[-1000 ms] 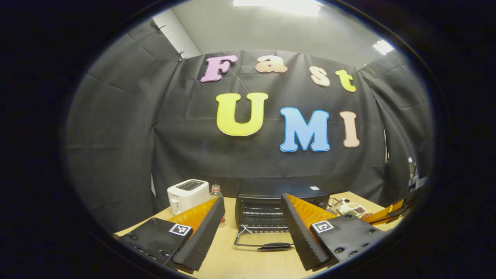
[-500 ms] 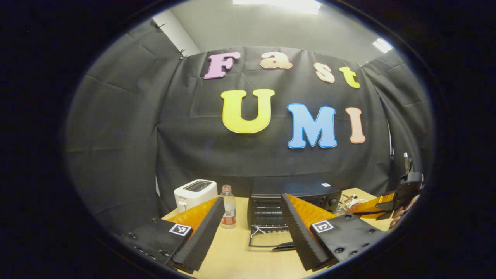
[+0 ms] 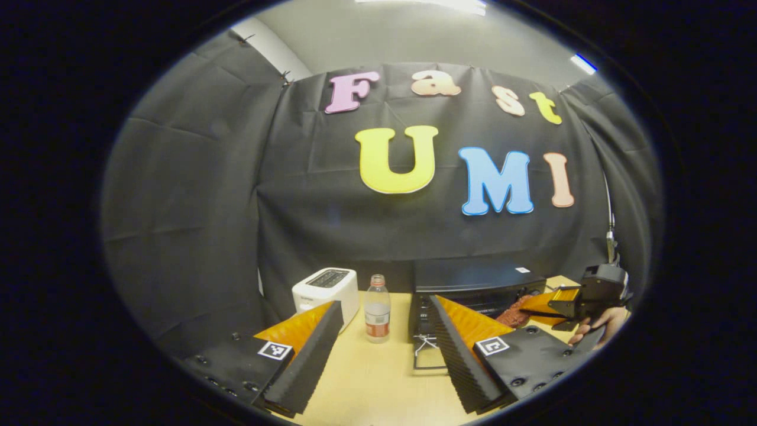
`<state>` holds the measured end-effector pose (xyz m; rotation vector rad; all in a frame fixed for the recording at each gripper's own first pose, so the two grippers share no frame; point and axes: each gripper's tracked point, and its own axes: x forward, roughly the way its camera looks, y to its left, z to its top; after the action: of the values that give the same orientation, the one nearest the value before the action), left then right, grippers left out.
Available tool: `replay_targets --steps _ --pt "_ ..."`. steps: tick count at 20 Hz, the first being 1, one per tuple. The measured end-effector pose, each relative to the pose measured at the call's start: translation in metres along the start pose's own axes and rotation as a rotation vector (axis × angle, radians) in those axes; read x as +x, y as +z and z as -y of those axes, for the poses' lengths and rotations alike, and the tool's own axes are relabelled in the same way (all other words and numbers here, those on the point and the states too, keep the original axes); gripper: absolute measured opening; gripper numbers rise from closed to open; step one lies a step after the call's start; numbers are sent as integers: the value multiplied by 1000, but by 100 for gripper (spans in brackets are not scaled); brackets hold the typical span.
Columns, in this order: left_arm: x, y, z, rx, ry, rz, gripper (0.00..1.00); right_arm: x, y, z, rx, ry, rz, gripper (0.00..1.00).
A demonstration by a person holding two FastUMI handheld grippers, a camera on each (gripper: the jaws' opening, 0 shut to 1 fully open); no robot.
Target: Open the electric oven with the left hand, put the food in, and close the electric oven.
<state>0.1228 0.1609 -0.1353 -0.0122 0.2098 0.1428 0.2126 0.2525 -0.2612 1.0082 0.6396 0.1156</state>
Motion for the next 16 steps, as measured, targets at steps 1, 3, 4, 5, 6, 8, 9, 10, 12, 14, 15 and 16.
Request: replay_targets --steps 1,3,4,5,6,8,9,10,12,14,15,16 --pt "0 -3 -2 0 5 -8 100 7 0 -1 -1 2 18 11" --pt "-3 -4 -10 6 14 -18 100 23 -2 -3 -11 15 45 11" --pt "-4 -6 -12 9 18 -25 100 30 -4 -4 -13 21 54 11" --pt "-3 -9 -14 11 21 -32 100 36 -6 -3 -13 19 60 11" --pt "-4 -11 -16 12 24 -38 97 44 -6 -2 -10 17 66 11" --pt "-3 -13 -19 14 30 -45 97 57 -10 -3 -5 16 73 11" --pt "-3 -15 -21 17 32 -48 97 64 -13 -3 -9 18 78 11" --pt "-4 -16 -23 21 35 -51 97 70 -14 -3 -16 17 81 11" --pt "-4 -19 -26 25 43 -59 97 80 -14 -1 -28 15 93 11" --pt "-3 -21 -31 26 52 -65 97 91 -15 2 -34 13 96 11" --pt "-4 -22 -33 27 56 -71 97 95 -12 4 -45 10 108 11" --pt "-4 -23 -36 29 60 -75 97 99 -10 8 -63 -5 112 11"
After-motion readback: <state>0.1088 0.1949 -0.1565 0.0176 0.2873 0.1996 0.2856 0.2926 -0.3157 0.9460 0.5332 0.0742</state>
